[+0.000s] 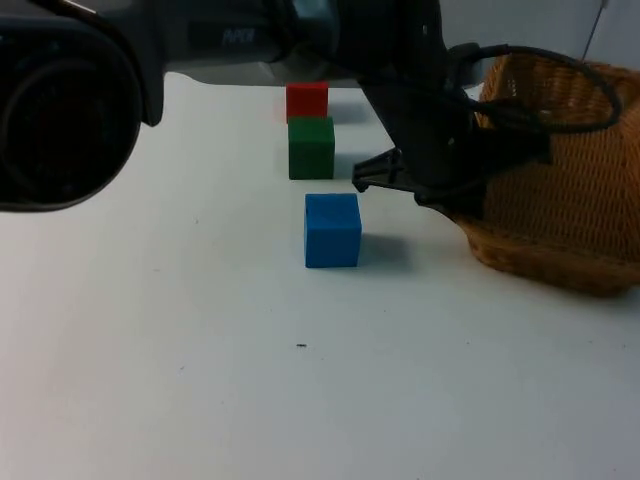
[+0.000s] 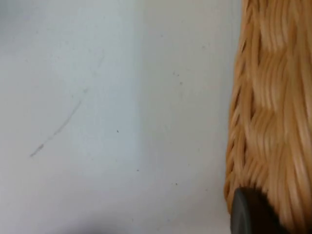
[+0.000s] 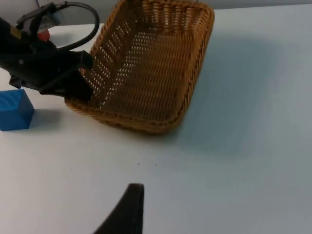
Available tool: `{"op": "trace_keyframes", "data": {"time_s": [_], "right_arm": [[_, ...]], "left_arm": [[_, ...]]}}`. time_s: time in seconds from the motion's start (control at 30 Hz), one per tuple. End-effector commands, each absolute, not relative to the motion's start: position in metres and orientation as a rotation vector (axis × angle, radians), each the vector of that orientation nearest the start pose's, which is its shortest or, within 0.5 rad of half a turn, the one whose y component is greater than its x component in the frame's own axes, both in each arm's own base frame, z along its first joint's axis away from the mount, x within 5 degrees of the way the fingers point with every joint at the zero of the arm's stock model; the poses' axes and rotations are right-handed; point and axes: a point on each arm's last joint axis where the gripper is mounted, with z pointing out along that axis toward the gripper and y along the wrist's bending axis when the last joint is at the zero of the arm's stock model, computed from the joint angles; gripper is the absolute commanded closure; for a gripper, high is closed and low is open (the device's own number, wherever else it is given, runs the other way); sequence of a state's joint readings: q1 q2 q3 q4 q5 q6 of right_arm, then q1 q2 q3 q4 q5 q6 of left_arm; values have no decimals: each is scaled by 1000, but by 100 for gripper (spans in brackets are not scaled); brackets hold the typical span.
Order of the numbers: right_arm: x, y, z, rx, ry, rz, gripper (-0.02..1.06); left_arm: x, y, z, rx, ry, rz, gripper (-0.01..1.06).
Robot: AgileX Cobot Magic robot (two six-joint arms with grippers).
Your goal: Pick up the basket with the left hand and place the blue cube into the basket with the right hand.
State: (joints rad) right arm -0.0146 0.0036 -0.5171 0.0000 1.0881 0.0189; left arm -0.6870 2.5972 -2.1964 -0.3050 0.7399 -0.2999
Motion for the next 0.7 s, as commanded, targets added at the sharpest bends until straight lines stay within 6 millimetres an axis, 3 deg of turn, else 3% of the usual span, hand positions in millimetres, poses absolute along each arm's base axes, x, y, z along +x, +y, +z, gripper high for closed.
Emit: {"op": "trace_keyframes", "data": {"time_s": [0.0,0.17,0.27,0.4,0.5,0.53,0.6,0.67], "right_arm": [[-7,0,278,43,2054,-8,0],[-7,0,278,43,2054,-8,0],[-7,0,278,43,2054,-8,0],[-7,0,278,43,2054,-8,0],[-7,0,278,43,2054,-8,0],[-7,0,278,43,2054,-8,0],[-7,0,278,43,2054,-8,0],[-7,0,278,43,2054,-8,0]], "left_arm": [[414,-368,113,309,2698,-674,105],[414,-365,132,306,2675,-646,105],[412,-354,168,391,2652,-513,105],[406,-343,199,469,2639,-430,105],[397,-335,248,563,2557,-443,105],[397,-335,248,563,2557,-443,105],[387,-330,280,608,2499,-492,105],[383,-330,289,634,2483,-519,105]]}}
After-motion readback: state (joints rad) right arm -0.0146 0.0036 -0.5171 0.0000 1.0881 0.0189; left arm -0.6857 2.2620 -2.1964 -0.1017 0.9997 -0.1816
